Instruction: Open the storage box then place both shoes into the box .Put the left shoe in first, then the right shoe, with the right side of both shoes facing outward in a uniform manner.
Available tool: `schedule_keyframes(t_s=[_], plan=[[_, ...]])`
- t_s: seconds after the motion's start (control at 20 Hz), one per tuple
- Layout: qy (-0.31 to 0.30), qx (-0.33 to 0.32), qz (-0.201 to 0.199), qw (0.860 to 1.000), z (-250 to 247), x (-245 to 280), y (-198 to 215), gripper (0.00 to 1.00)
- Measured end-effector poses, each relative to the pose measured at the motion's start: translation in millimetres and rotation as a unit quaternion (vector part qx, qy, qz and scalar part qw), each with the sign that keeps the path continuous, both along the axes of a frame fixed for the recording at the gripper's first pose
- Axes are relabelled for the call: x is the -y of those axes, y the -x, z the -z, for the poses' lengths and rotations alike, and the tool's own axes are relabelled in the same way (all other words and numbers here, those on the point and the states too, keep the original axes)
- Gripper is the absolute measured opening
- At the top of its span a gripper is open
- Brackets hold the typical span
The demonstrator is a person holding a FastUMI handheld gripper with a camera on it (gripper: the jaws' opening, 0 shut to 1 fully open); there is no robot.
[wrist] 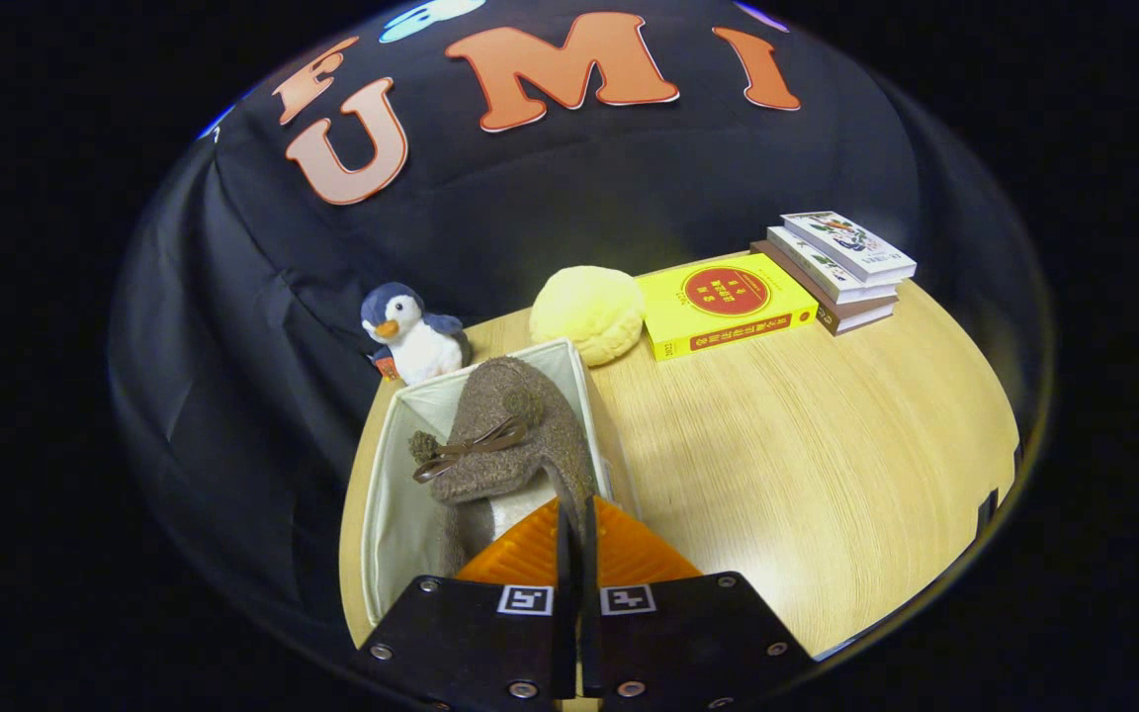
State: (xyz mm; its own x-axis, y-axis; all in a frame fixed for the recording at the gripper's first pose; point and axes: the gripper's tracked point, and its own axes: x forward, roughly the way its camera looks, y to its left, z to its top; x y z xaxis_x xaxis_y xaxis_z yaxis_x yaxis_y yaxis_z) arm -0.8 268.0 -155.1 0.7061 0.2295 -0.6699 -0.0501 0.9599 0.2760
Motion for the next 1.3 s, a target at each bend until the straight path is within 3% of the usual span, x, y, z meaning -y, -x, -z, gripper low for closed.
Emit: schedule_keyframes(t_s=[0.15,0.5,0.75,0.85,1.3], plan=[[-0.023,0.039,0.001,0.999,-27,1,-6,0.14],[-0.005,0.080,0.021,0.997,-65,48,-15,0.39],[0.030,0.131,0.020,0.991,-107,85,-18,0.85],[0.044,0.159,0.023,0.986,-130,101,-16,0.94],[0.072,0.269,0.034,0.960,-199,171,-3,0.98]])
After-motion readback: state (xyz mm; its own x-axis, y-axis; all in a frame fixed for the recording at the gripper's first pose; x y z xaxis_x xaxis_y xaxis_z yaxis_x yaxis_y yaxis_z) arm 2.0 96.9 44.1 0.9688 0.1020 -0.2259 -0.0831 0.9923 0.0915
